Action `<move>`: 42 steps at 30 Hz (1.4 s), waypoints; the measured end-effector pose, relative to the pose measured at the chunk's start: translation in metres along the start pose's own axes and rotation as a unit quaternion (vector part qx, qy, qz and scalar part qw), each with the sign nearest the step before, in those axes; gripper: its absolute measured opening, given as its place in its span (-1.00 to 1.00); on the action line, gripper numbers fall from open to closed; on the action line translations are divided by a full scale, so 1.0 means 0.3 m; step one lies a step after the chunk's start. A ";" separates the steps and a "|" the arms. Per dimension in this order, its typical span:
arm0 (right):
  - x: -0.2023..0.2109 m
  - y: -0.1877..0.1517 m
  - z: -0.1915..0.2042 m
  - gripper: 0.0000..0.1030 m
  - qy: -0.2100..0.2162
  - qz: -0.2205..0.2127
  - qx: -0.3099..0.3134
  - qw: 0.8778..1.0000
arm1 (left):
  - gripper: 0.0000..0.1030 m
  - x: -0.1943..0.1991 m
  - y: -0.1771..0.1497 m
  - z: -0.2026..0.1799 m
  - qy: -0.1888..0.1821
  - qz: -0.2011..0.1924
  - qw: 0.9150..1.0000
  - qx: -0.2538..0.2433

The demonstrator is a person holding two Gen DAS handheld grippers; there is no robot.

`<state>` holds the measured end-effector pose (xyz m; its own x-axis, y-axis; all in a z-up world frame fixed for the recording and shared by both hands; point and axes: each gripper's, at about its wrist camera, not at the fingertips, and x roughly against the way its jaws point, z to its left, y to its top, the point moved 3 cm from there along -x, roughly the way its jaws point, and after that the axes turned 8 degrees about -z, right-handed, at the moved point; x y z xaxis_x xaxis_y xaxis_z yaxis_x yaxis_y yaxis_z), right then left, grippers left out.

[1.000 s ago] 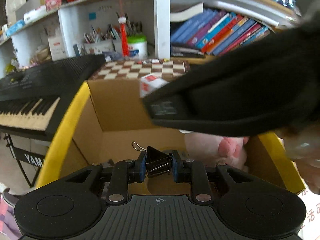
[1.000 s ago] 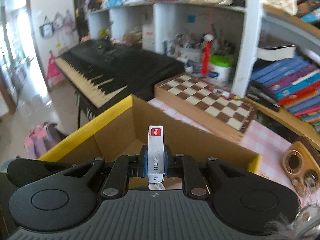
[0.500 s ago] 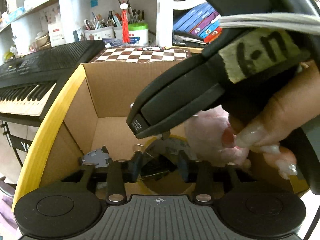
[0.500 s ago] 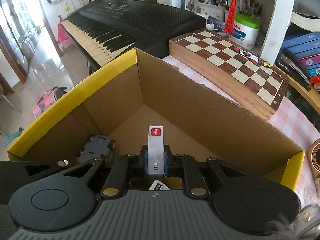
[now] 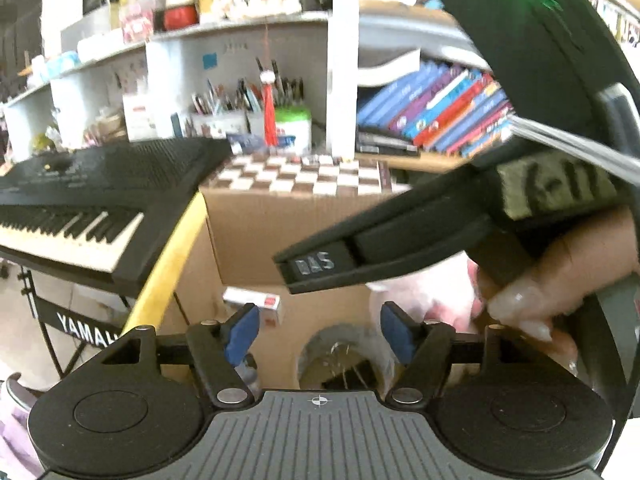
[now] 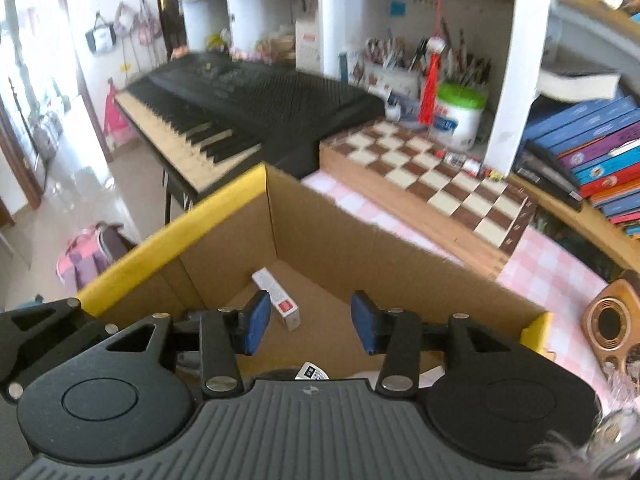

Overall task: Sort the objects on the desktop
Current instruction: 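Lower the clip and white box into the yellow box and open both tools, then withdraw both open tools from the box back toward the desk objects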

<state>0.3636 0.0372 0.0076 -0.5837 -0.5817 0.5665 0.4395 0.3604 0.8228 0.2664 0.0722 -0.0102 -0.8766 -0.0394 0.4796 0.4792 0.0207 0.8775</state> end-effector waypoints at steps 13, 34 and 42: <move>0.247 0.002 0.003 -0.19 -0.057 -0.075 -0.041 0.995 | 0.49 0.159 0.014 0.007 -0.007 -0.042 0.999 0.005; 0.615 -0.220 0.114 -0.19 -0.160 -0.119 -0.087 0.976 | 0.64 0.489 -0.053 0.056 0.001 -0.101 0.995 -0.008; 0.735 -0.339 0.196 -0.16 -0.188 -0.124 -0.101 0.969 | 0.71 0.590 -0.121 0.092 0.007 -0.103 0.995 0.008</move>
<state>0.1502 -0.0847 0.0516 -0.8789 -0.3116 0.3612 0.3576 0.0709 0.9312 0.0926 0.0920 0.0429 -0.9551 -0.0591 0.2903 0.2892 0.0257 0.9569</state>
